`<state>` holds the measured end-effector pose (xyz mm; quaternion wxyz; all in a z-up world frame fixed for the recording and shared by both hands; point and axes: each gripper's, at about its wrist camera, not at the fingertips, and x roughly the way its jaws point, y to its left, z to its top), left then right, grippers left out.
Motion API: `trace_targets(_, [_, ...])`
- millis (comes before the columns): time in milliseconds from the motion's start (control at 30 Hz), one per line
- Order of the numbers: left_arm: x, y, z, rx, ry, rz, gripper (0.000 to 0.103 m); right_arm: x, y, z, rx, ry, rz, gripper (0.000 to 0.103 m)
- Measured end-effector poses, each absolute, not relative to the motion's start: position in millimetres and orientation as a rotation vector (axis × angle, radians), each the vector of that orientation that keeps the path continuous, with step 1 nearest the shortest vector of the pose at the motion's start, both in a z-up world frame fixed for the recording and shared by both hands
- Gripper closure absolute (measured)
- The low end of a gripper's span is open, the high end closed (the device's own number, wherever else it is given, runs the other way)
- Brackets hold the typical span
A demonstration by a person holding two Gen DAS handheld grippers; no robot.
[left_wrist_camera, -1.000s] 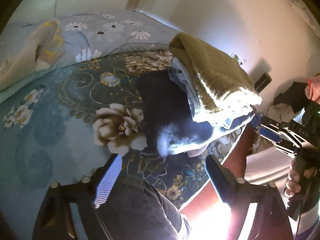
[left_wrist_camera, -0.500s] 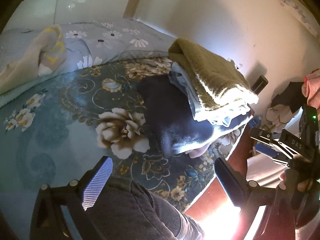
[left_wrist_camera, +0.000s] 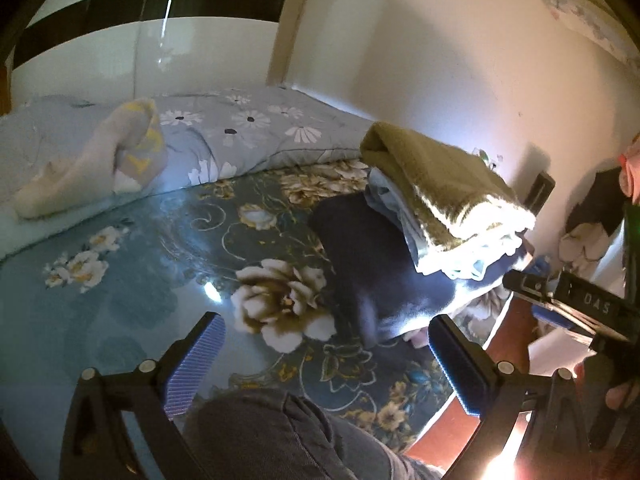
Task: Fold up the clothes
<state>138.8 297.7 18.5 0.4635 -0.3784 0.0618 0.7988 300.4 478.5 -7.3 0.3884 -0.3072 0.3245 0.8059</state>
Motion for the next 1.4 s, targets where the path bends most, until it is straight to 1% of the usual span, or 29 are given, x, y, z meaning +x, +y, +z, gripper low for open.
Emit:
trace_targets(167, [140,296,19,-0.922,0.159,1.979,0.000,296,469,-2,-0.742,0.744,2.022,0.013])
trace_targets(333, [136,292,21,-0.937,0.110,1.964,0.000,291,465,-2,-0.764,0.693,2.006,0.013])
trace_targets(767, [140,292,23,-0.929,0.122,1.947,0.000,283,456,-6,-0.790,0.650,1.993,0.013])
trace_targets(1400, [139,287,27,-0.912,0.097,1.951,0.000,278,453,-8,-0.813,0.669,1.987,0.013])
